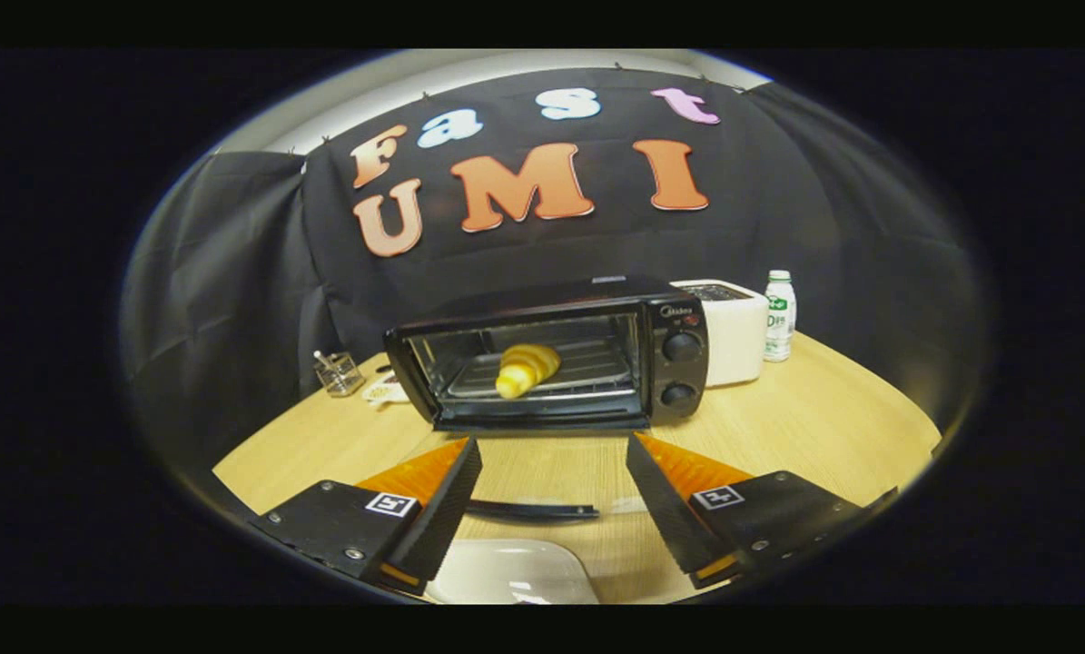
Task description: Open the toaster oven, put the food inside, and close the toaster oven door.
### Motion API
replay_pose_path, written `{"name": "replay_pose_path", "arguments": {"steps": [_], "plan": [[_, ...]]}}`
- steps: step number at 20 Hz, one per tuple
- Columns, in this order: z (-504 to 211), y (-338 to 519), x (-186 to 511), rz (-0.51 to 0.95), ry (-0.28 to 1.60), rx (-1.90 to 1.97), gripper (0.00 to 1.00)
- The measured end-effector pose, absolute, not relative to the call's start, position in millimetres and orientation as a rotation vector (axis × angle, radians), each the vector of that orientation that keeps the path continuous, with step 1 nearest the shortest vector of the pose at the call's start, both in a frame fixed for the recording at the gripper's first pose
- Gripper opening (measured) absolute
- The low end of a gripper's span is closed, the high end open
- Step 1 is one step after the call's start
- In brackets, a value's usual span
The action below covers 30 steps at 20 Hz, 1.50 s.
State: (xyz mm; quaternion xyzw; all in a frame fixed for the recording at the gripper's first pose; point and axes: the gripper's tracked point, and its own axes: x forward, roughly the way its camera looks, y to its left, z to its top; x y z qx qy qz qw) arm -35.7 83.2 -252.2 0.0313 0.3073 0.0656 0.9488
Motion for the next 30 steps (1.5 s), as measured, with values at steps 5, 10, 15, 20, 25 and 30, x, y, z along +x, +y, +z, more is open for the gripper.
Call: {"name": "replay_pose_path", "arguments": {"steps": [5,10,15,20,25,30], "plan": [[-289,93,-69,0.14,0.722,0.034,0.96],[-323,94,-82,0.121,0.828,0.032,0.96],[-339,101,-76,0.115,0.877,0.008,0.96],[-343,107,-75,0.105,0.9,-0.062,0.96],[-330,107,-70,0.091,0.907,0.002,0.96],[-285,111,-51,0.095,0.771,-0.059,0.96]]}}
